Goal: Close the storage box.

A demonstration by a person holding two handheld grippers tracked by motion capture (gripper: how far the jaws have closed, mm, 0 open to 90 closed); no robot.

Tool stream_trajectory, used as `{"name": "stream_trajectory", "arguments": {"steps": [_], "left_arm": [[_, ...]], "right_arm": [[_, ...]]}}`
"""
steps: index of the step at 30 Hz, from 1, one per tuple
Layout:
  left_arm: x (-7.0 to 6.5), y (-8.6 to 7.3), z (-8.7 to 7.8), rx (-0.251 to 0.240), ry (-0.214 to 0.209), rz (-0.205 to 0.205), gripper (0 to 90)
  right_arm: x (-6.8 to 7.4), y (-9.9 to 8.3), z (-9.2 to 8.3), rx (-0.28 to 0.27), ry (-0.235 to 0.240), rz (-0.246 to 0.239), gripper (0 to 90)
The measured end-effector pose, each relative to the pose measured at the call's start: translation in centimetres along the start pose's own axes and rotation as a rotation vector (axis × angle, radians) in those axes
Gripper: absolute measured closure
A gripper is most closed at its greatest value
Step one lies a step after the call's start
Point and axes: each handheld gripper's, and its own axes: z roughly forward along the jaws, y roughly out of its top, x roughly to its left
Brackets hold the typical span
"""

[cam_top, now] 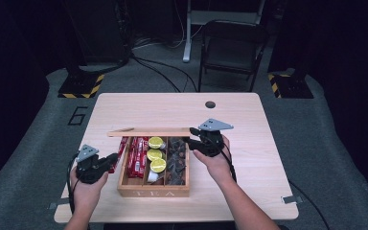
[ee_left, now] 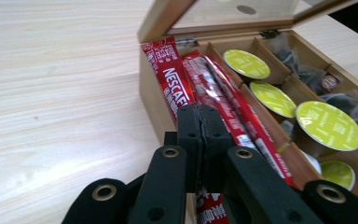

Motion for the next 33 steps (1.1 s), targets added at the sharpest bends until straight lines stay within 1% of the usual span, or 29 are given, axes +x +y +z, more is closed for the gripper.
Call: {"name": "stream_trajectory", "arguments": {"steps": [3,5,7,8,9,11,12,18,19,22,23,26,28,29,30,32,33], "left_arm": [[0.8,-0.1,-0.1,0.0,0.024,0.004,88.5],[1.3,-0.2,-0.1,-0.004,0.027,-0.001,88.5],[1.7,-0.3,-0.1,-0.004,0.032,0.002,88.5],[2.0,-0.3,-0.1,-0.007,0.043,0.015,88.5],[2.3,-0.4,0.0,-0.004,0.047,0.011,88.5],[2.6,-0.4,0.0,-0.001,0.051,0.011,88.5],[2.8,-0.6,0.2,-0.005,0.055,0.002,88.5],[3.6,-0.9,0.4,0.004,0.058,0.013,88.3],[3.7,-0.9,0.5,-0.002,0.064,0.01,88.3],[4.1,-1.0,0.5,0.012,0.065,0.009,88.3],[4.4,-1.2,0.6,0.009,0.07,0.006,88.3],[4.8,-1.4,0.7,0.005,0.074,0.003,88.3],[4.9,-1.5,0.8,0.009,0.072,0.002,88.3],[5.2,-1.8,1.0,0.021,0.072,0.004,88.3],[5.3,-2.0,1.3,0.016,0.079,-0.005,88.2],[5.6,-2.3,1.5,0.032,0.072,-0.021,88.2],[5.7,-2.4,1.7,0.037,0.074,-0.023,88.2]], "right_arm": [[0.0,0.0,0.0,-0.001,-0.002,-0.001,56.3],[0.0,0.0,0.0,-0.001,-0.002,-0.001,56.3],[0.1,0.0,0.0,0.0,-0.002,0.0,56.3],[0.1,0.0,0.0,0.0,-0.003,-0.003,56.3],[0.1,-0.1,0.0,0.0,-0.003,-0.005,56.3],[0.1,-0.1,0.0,0.0,-0.004,-0.006,56.3],[0.1,-0.1,0.0,0.0,-0.004,-0.007,56.3],[0.2,-0.2,0.0,0.0,-0.009,-0.005,56.3],[0.2,-0.2,0.0,0.0,-0.01,-0.007,56.3],[0.3,-0.2,-0.1,0.001,-0.011,-0.01,56.3],[0.3,-0.2,-0.1,0.004,-0.008,-0.016,56.3],[0.3,-0.2,-0.1,0.002,-0.014,-0.012,56.3],[0.3,-0.3,-0.1,0.002,-0.015,-0.011,56.3],[0.3,-0.3,-0.1,0.001,-0.014,-0.011,56.3],[0.3,-0.3,-0.1,0.002,-0.013,-0.012,56.3],[0.3,-0.3,-0.1,0.002,-0.013,-0.012,56.3],[0.3,-0.3,-0.1,0.001,-0.012,-0.012,56.3]]}}
